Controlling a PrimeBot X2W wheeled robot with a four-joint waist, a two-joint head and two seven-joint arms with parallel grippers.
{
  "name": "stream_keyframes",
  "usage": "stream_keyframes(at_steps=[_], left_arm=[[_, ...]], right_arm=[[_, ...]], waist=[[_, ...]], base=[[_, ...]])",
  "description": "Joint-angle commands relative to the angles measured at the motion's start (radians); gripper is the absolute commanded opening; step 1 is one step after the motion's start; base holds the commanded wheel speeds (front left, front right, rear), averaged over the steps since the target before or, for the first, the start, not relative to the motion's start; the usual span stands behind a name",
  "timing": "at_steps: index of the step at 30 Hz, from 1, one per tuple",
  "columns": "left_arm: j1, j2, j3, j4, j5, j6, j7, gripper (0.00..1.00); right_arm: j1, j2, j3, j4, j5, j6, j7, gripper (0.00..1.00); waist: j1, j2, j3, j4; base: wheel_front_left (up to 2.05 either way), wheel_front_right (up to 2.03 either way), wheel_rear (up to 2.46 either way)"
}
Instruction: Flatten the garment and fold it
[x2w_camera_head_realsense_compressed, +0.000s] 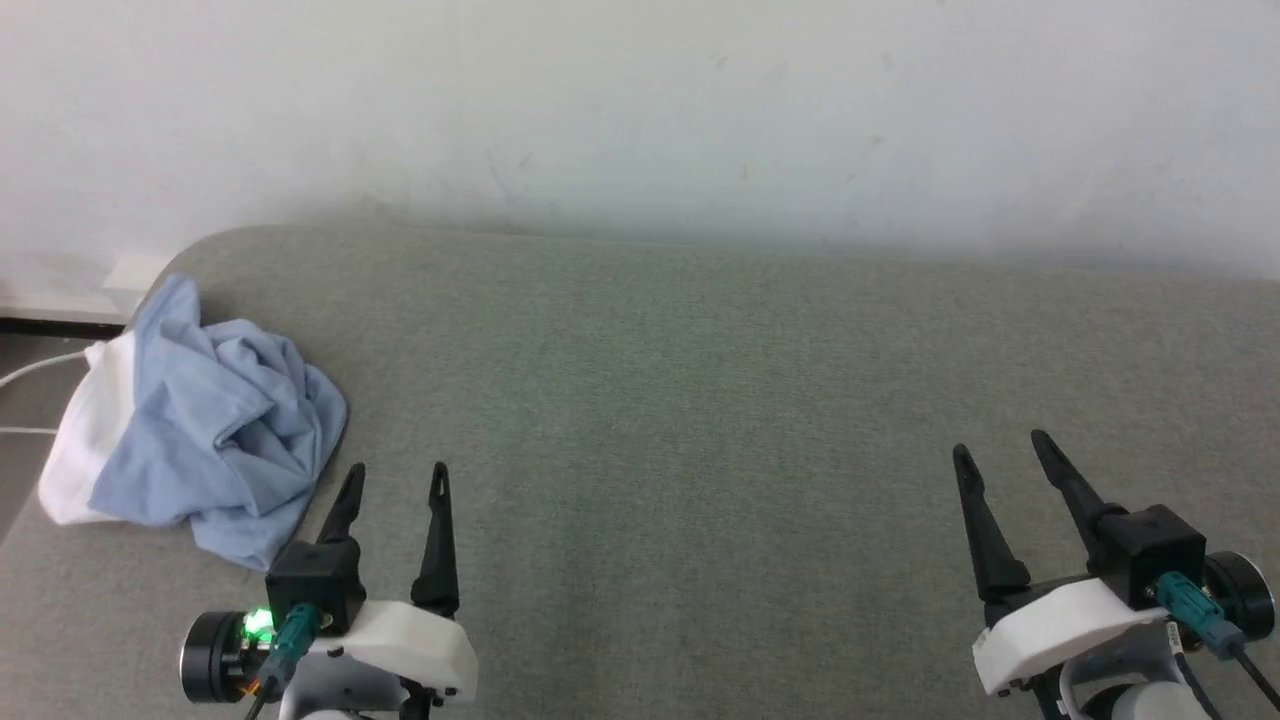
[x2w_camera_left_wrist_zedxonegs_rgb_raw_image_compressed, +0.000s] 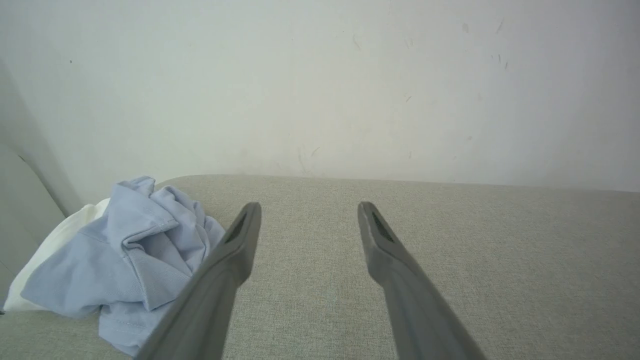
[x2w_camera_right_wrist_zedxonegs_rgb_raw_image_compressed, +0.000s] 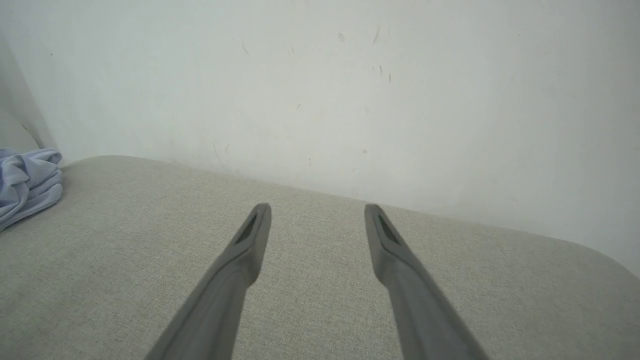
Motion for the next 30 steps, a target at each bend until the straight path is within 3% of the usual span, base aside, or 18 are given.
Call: stream_keyframes(at_steps=[1,30], left_arm=[[0.012,-0.001,-0.005,0.003,-0.010,0.007,-0.013,1.00],[0.030,-0.001,-0.030,0.009,-0.018,0.026,-0.071,1.00]], right_arm=[[0.006,0.002,0.002,0.005,-0.001,-0.001,-0.011,1.00],[0.009,0.003,0.027,0.016,-0.011,-0.001,-0.069,1.00]], waist=[[0.0000,0.0000,-0.003,0.025],[0.0000,0.0000,-0.008,0.204]], base=[[0.00,0.00,0.00],[0.00,0.00,0.00]])
